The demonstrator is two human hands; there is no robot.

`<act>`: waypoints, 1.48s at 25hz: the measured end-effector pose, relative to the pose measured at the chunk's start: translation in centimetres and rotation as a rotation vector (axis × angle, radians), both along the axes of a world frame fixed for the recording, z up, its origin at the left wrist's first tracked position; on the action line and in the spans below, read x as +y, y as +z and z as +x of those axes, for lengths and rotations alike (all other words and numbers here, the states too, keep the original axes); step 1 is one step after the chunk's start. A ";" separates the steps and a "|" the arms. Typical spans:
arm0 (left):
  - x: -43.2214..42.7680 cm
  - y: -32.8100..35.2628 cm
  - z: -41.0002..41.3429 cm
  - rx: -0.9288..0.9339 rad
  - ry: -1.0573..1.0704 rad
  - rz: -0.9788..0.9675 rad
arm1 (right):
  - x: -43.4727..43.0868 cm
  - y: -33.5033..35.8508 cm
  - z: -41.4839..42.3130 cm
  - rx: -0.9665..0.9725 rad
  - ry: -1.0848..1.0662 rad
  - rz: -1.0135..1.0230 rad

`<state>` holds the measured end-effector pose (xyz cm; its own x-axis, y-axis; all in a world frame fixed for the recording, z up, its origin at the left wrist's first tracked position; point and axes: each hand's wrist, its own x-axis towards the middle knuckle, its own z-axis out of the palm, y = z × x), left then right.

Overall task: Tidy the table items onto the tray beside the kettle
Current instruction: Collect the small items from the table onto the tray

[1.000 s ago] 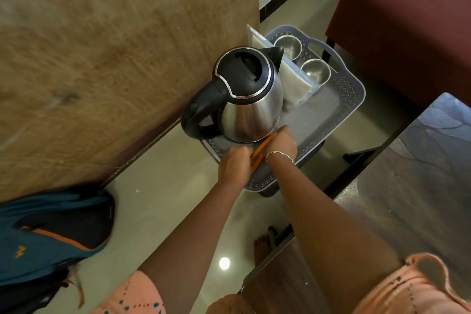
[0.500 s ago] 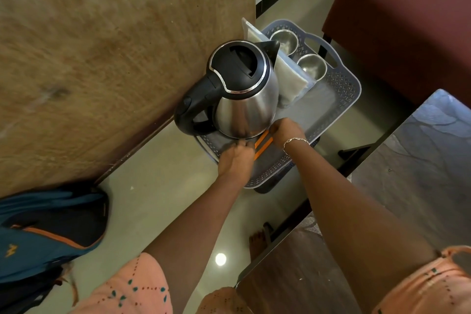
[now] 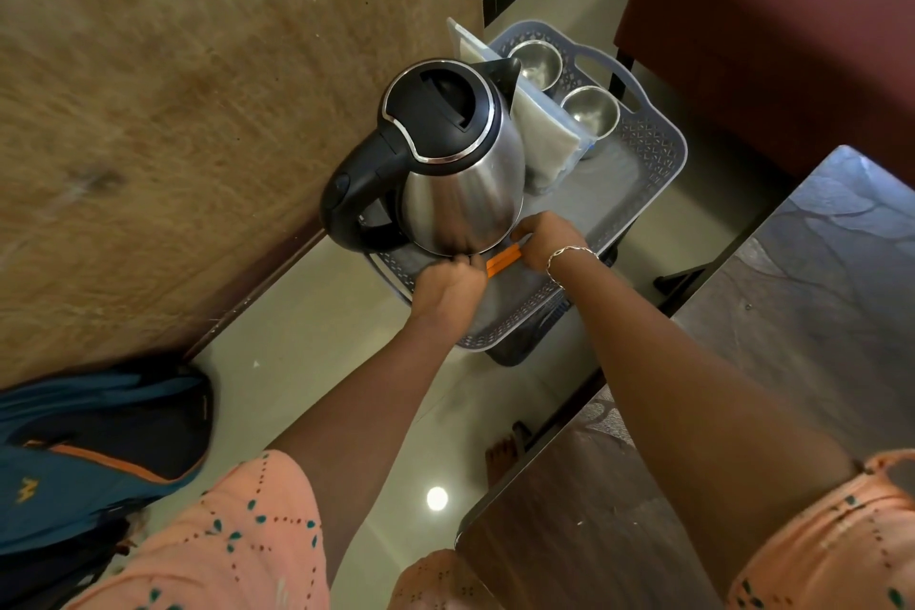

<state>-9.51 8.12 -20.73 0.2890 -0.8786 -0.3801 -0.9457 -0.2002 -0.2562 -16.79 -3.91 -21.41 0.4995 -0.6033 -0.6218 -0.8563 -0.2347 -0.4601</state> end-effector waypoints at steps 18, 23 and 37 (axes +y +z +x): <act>3.7 4.7 -14.1 0.383 0.139 -0.442 | 6.5 5.2 -17.9 -0.131 0.141 -0.730; 5.2 5.2 -25.5 0.403 -0.007 -0.344 | 10.7 6.5 -29.7 -0.001 0.038 -0.753; 7.4 6.3 -56.4 0.447 -0.562 -0.079 | 20.8 8.4 -64.3 0.278 -0.426 -0.599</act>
